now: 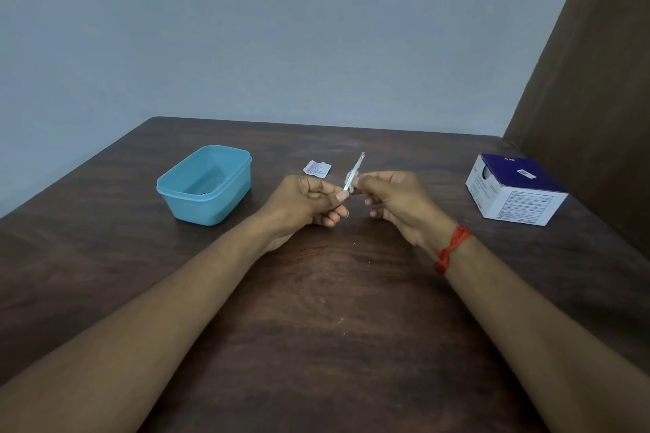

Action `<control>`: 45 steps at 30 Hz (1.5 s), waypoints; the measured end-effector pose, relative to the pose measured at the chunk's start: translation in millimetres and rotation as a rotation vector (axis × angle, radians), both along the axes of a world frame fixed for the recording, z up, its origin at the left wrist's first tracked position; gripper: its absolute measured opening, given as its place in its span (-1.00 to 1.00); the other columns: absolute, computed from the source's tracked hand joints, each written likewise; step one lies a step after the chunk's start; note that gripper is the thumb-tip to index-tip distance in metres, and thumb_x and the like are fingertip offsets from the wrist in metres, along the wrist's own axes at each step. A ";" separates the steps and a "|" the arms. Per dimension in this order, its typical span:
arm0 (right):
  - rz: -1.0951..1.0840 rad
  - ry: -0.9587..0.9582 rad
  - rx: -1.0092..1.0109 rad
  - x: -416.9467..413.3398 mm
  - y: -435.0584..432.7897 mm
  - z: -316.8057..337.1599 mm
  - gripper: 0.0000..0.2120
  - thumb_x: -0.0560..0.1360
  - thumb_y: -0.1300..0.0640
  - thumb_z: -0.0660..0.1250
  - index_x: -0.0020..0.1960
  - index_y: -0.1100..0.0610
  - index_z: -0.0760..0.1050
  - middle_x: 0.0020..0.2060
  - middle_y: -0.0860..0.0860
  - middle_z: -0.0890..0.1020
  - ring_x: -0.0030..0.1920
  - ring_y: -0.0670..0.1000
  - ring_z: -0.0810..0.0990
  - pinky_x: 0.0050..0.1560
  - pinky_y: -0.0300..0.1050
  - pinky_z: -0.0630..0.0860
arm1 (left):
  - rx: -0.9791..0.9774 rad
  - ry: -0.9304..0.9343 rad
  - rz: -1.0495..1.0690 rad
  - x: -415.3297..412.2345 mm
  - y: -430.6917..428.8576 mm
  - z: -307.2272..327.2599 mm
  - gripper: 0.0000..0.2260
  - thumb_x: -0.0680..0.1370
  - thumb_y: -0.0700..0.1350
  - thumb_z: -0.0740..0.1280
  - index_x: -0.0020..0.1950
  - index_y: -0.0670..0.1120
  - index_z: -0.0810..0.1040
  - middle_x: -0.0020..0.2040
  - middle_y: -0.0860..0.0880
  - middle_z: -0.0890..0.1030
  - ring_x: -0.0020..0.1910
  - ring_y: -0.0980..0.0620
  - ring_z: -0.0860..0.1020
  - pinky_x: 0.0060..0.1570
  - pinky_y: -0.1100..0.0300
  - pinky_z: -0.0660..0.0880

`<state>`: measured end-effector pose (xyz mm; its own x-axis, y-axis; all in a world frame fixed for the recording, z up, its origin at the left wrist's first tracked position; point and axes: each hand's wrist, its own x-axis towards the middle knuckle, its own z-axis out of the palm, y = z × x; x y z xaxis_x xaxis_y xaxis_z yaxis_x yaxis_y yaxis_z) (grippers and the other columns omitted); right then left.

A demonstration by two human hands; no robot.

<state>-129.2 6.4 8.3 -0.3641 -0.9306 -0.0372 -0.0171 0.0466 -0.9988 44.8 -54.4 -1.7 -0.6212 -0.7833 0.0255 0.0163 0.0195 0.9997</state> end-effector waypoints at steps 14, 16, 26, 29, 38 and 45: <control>-0.050 -0.029 0.007 2.0 0.3 -1.1 -0.89 0.47 0.16 0.49 -0.06 0.19 0.69 -0.23 0.02 0.73 -0.39 -0.10 0.45 -0.41 -0.21 0.42 | -0.065 -0.016 0.055 -1.0 2.3 -0.8 -0.82 0.50 -0.22 0.49 0.00 -0.30 0.59 -0.25 -0.18 0.71 -0.37 0.05 0.61 -0.32 0.26 0.60; -0.068 -0.008 -0.012 3.0 -1.1 -0.8 -0.89 0.46 0.16 0.49 -0.07 0.20 0.70 -0.21 0.04 0.73 -0.38 -0.11 0.45 -0.40 -0.20 0.42 | -0.060 -0.009 0.062 -1.1 3.5 0.0 -0.79 0.51 -0.22 0.48 0.03 -0.33 0.58 -0.24 -0.19 0.72 -0.36 0.05 0.63 -0.31 0.26 0.61; 0.014 0.051 -0.082 -0.7 -3.0 -3.3 -0.95 0.46 0.13 0.49 -0.14 0.08 0.74 -0.17 0.02 0.74 -0.36 -0.16 0.49 -0.37 -0.22 0.45 | 0.062 -0.022 -0.155 9.7 -0.6 8.8 -0.82 0.62 -0.12 0.34 0.08 -0.19 0.68 -0.14 -0.14 0.71 -0.21 0.09 0.65 -0.16 0.27 0.61; -0.034 0.003 -0.129 -2.7 -2.5 -0.3 -0.95 0.47 0.14 0.50 -0.11 0.11 0.72 -0.17 -0.05 0.74 -0.36 -0.15 0.47 -0.38 -0.23 0.43 | 0.081 -0.012 -0.149 9.6 -0.7 9.2 -0.85 0.59 -0.14 0.37 0.00 -0.19 0.70 -0.12 -0.16 0.68 -0.26 0.11 0.62 -0.21 0.29 0.59; -0.088 -0.103 -0.147 -12.5 2.7 8.5 -0.86 0.48 0.10 0.51 -0.01 0.15 0.70 -0.08 0.00 0.75 -0.34 -0.15 0.43 -0.32 -0.25 0.42 | 0.088 0.036 -0.113 8.2 -1.1 5.4 -0.84 0.58 -0.16 0.38 0.04 -0.22 0.69 -0.21 -0.11 0.69 -0.29 0.11 0.61 -0.23 0.30 0.59; -0.047 -0.072 -0.134 -8.7 3.1 6.0 -0.91 0.45 0.09 0.53 -0.11 0.11 0.71 -0.10 -0.03 0.74 -0.32 -0.13 0.44 -0.32 -0.23 0.42 | 0.096 0.132 0.028 4.3 -1.3 2.2 -0.86 0.53 -0.19 0.43 0.02 -0.24 0.69 -0.21 -0.15 0.71 -0.32 0.08 0.62 -0.25 0.29 0.60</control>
